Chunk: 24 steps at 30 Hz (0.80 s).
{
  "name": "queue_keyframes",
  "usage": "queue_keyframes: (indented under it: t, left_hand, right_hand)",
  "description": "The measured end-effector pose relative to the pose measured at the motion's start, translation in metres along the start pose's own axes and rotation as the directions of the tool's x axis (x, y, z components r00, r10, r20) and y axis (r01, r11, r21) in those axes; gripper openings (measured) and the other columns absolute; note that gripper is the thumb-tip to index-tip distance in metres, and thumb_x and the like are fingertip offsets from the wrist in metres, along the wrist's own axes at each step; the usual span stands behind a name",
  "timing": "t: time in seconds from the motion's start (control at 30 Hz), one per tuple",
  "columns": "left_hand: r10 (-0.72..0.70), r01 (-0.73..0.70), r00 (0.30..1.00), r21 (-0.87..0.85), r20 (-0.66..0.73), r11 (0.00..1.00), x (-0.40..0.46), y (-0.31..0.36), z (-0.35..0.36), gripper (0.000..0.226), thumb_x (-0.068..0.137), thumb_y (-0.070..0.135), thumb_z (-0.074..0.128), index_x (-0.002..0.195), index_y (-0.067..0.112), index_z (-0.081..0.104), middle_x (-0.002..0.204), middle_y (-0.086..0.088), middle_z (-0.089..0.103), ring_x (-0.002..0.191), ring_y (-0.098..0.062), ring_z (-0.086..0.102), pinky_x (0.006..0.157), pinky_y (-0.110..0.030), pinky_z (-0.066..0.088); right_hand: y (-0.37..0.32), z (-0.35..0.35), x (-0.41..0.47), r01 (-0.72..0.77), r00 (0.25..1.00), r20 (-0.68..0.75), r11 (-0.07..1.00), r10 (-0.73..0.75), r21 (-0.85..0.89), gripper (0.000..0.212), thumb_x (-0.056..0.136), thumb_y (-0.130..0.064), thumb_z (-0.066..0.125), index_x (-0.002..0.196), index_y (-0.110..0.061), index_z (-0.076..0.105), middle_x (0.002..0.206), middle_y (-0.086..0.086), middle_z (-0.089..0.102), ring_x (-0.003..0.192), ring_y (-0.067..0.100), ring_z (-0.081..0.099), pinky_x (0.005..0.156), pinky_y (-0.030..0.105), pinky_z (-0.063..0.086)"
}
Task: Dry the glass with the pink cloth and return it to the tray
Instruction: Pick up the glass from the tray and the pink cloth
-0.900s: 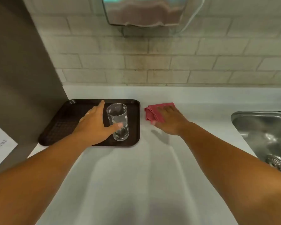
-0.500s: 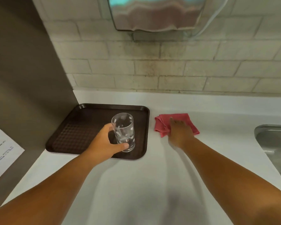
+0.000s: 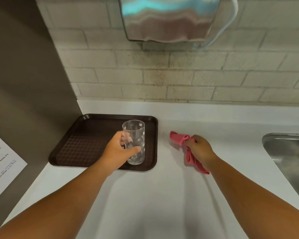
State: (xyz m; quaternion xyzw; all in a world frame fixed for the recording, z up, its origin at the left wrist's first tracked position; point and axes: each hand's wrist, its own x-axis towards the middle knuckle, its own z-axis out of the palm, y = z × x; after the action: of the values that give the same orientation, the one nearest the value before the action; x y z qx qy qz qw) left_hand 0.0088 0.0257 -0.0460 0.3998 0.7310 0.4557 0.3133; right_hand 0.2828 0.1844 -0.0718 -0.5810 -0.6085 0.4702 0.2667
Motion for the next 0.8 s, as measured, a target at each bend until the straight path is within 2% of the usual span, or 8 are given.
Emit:
queue_keyframes:
  t: [0.07, 0.17, 0.27, 0.33, 0.4, 0.5, 0.67, 0.8]
  left_hand:
    - [0.013, -0.012, 1.0, -0.036, 0.021, 0.999, -0.005, 0.005, -0.005, 0.05, 0.08, 0.02, 0.092, 0.118, 0.028, 0.062, 0.12, 0.0, 0.071, 0.115, -0.014, 0.067, 0.086, -0.028, 0.056]
    - [0.044, -0.04, 0.997, -0.069, 0.057, 0.997, -0.015, 0.013, -0.016, 0.047, 0.082, 0.019, 0.091, 0.117, 0.026, 0.061, 0.117, -0.003, 0.071, 0.111, -0.014, 0.071, 0.079, -0.023, 0.056]
    - [0.074, -0.064, 0.993, -0.105, 0.092, 0.992, -0.025, 0.022, -0.026, 0.042, 0.084, 0.018, 0.088, 0.116, 0.024, 0.062, 0.12, -0.008, 0.07, 0.114, -0.019, 0.072, 0.088, -0.032, 0.059]
    - [0.099, -0.083, 0.987, -0.128, 0.126, 0.988, -0.035, 0.029, -0.032, 0.042, 0.085, 0.017, 0.087, 0.118, 0.022, 0.062, 0.122, -0.012, 0.069, 0.116, -0.026, 0.072, 0.096, -0.042, 0.061]
    - [0.119, -0.095, 0.979, -0.146, 0.168, 0.985, -0.045, 0.035, -0.036, 0.042, 0.087, 0.018, 0.086, 0.12, 0.02, 0.062, 0.124, -0.014, 0.069, 0.116, -0.029, 0.071, 0.1, -0.048, 0.061]
    - [0.147, -0.106, 0.961, -0.177, 0.236, 0.979, -0.06, 0.04, -0.04, 0.041, 0.084, 0.023, 0.086, 0.117, 0.021, 0.062, 0.12, -0.013, 0.067, 0.107, -0.024, 0.07, 0.102, -0.052, 0.059]
    - [0.182, -0.122, 0.942, -0.215, 0.281, 0.969, -0.084, 0.045, -0.046, 0.043, 0.08, 0.028, 0.087, 0.116, 0.022, 0.062, 0.124, -0.02, 0.068, 0.096, -0.023, 0.069, 0.095, -0.05, 0.061]
    - [0.189, -0.124, 0.937, -0.227, 0.293, 0.966, -0.097, 0.053, -0.054, 0.06, 0.072, 0.04, 0.084, 0.125, 0.021, 0.062, 0.122, -0.012, 0.072, 0.108, -0.033, 0.076, 0.098, -0.051, 0.062]
  right_hand:
    - [-0.005, -0.006, -0.014, -0.054, 0.998, 0.032, 0.982, 0.049, 0.18, 0.019, 0.099, -0.022, 0.057, 0.095, -0.007, 0.069, 0.073, 0.008, 0.072, 0.065, 0.027, 0.063, 0.066, 0.037, 0.049]
    - [-0.01, -0.013, -0.039, -0.175, 0.984, 0.121, 0.838, 0.131, 0.517, 0.025, 0.106, -0.024, 0.052, 0.108, -0.009, 0.072, 0.069, 0.001, 0.079, 0.066, 0.023, 0.07, 0.064, 0.036, 0.052]
    - [-0.017, -0.014, -0.063, -0.187, 0.982, 0.139, 0.626, 0.125, 0.757, 0.028, 0.107, -0.03, 0.054, 0.117, -0.012, 0.073, 0.091, 0.007, 0.081, 0.09, 0.026, 0.073, 0.083, 0.042, 0.056]
    - [-0.025, -0.011, -0.082, -0.176, 0.984, 0.148, 0.512, 0.096, 0.841, 0.026, 0.106, -0.031, 0.056, 0.114, -0.013, 0.073, 0.1, 0.008, 0.077, 0.093, 0.025, 0.072, 0.095, 0.045, 0.054]
    - [-0.034, -0.004, -0.102, -0.171, 0.985, 0.156, 0.45, 0.07, 0.876, 0.022, 0.105, -0.03, 0.06, 0.107, -0.013, 0.075, 0.097, 0.006, 0.074, 0.091, 0.023, 0.071, 0.096, 0.044, 0.053]
    - [-0.053, 0.012, -0.135, -0.138, 0.99, 0.132, 0.475, 0.045, 0.869, 0.02, 0.104, -0.029, 0.064, 0.11, -0.013, 0.073, 0.091, 0.003, 0.073, 0.084, 0.019, 0.071, 0.088, 0.037, 0.056]
    - [-0.083, 0.04, -0.187, 0.023, 0.997, 0.027, 0.604, -0.073, 0.797, 0.013, 0.106, -0.022, 0.058, 0.102, -0.013, 0.066, 0.074, -0.001, 0.069, 0.062, 0.011, 0.069, 0.06, 0.028, 0.057]
    - [-0.101, 0.061, -0.22, 0.157, 0.986, -0.069, 0.706, -0.152, 0.69, 0.011, 0.103, -0.023, 0.063, 0.106, -0.013, 0.067, 0.083, 0.003, 0.075, 0.072, 0.016, 0.073, 0.071, 0.034, 0.058]
